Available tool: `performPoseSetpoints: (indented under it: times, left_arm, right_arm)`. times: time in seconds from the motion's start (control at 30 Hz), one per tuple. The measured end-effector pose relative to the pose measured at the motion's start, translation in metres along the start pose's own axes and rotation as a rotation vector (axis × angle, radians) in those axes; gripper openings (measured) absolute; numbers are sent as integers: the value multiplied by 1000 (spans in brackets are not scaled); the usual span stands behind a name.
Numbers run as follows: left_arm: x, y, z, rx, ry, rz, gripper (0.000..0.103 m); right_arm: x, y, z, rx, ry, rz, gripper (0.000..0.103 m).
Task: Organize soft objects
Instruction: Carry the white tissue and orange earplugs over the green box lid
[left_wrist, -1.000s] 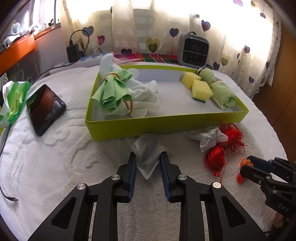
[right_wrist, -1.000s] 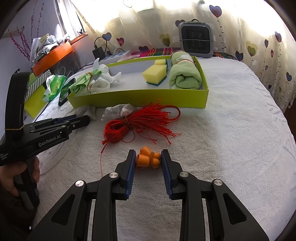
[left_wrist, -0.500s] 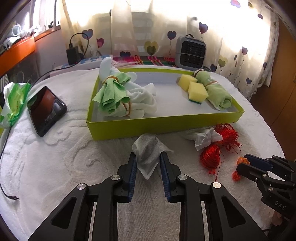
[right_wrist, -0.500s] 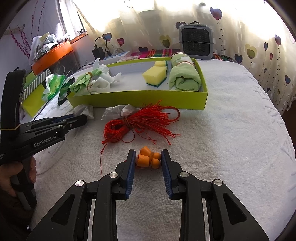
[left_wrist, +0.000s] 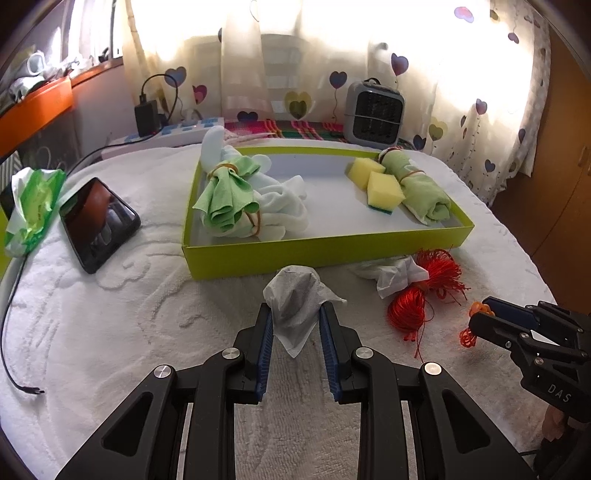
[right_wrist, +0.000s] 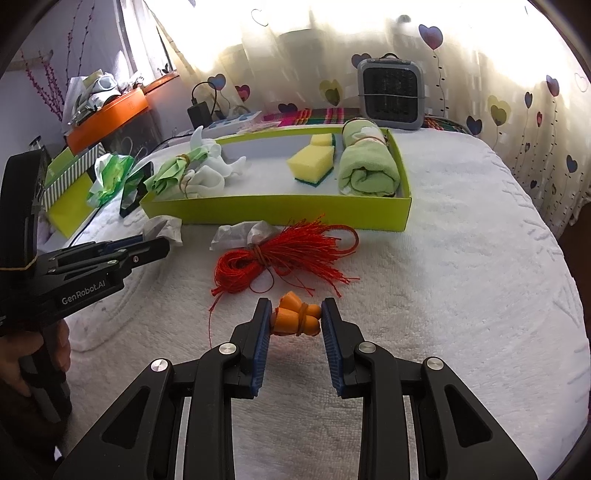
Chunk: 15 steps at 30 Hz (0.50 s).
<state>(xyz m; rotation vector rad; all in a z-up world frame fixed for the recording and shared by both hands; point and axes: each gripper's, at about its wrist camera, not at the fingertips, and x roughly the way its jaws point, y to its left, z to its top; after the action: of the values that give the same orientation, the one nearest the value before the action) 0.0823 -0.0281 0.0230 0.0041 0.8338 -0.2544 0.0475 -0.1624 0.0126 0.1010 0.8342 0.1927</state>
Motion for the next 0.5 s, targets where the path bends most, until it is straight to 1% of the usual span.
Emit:
performPoseSetpoints:
  times: [0.5]
  left_arm:
    - [-21,-5,14,13,-52,-29,23]
  right_arm:
    - [-9,8,18,-17,-47,-3,29]
